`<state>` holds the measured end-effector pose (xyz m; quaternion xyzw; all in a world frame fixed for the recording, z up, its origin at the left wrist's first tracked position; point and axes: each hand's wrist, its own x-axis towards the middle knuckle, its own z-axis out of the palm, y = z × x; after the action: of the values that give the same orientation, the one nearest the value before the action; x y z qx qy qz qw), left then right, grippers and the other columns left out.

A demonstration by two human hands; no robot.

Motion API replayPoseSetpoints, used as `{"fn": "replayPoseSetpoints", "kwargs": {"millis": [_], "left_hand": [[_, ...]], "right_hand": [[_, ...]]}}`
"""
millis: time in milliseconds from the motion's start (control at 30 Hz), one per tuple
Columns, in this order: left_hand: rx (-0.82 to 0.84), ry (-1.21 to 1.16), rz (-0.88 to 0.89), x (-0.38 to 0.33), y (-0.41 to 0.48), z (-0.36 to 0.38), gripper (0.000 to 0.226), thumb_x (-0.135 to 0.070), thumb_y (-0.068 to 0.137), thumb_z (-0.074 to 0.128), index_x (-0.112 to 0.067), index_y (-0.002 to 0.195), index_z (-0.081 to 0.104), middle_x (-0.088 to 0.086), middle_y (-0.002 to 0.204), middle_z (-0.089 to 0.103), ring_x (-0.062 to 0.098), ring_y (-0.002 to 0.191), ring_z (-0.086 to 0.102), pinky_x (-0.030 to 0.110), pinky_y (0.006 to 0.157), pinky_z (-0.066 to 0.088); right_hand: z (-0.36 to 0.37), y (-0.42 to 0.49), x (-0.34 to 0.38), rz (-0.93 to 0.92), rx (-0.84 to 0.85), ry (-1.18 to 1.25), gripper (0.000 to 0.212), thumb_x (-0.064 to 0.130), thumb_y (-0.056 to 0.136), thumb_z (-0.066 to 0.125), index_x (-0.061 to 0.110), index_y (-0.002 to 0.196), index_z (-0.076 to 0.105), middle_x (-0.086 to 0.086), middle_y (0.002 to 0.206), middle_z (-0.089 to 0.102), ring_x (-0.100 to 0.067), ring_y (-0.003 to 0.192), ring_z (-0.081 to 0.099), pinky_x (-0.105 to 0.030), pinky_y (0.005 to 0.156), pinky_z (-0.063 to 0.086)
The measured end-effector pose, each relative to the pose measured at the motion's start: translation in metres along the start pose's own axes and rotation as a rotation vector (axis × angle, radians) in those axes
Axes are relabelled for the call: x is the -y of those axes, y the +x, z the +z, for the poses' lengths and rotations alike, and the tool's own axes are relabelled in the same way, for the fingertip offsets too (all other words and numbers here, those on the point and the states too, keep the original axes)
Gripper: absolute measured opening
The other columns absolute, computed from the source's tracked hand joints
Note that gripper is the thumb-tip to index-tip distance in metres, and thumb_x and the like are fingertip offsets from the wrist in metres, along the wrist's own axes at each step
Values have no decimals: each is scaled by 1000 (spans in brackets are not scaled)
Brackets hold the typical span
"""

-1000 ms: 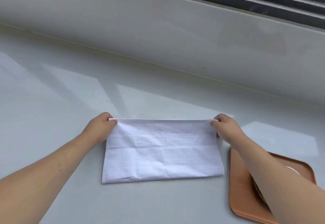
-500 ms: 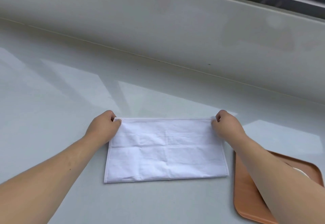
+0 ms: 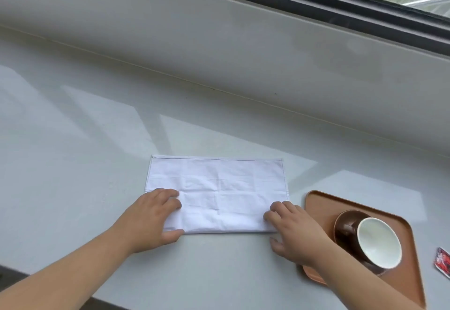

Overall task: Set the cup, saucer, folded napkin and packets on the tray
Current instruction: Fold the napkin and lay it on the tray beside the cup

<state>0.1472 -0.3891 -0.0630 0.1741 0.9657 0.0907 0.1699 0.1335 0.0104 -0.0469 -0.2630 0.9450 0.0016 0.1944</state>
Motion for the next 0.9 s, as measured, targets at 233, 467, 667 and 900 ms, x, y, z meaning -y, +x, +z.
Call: {"fn": "replayPoseSetpoints", "kwargs": {"millis": [233,467,667,900], "left_hand": [[12,21,-52,-23,-8,8,66,-66,82,61,-30,138,58,-5,162,42,20,146,42,37,117,36],[-43,-60,-163,-17,-14,0,38,-16,75,72,-26,111,70,-1,132,70,28,117,66,38,94,53],[-69,-524,-486,9,5,-28,10,-29,81,67,-38,85,66,-12,73,68,11,66,64,28,57,47],[-130,-730,-564,50,53,-49,24,-34,94,74,-22,74,70,-1,67,62,17,61,53,30,57,37]], "right_hand": [[-5,-9,-1,129,-146,35,2,18,86,57,17,87,58,2,87,59,-24,83,53,-37,71,47],[-26,-20,0,176,-188,201,3,22,90,54,20,91,51,7,79,55,-20,78,49,-37,68,44],[-37,0,-16,300,-173,256,7,18,93,47,23,97,49,4,76,57,-20,69,50,-37,54,36],[-53,56,-49,551,-275,627,15,14,90,55,26,95,62,5,76,64,-17,68,59,-29,55,39]]}}
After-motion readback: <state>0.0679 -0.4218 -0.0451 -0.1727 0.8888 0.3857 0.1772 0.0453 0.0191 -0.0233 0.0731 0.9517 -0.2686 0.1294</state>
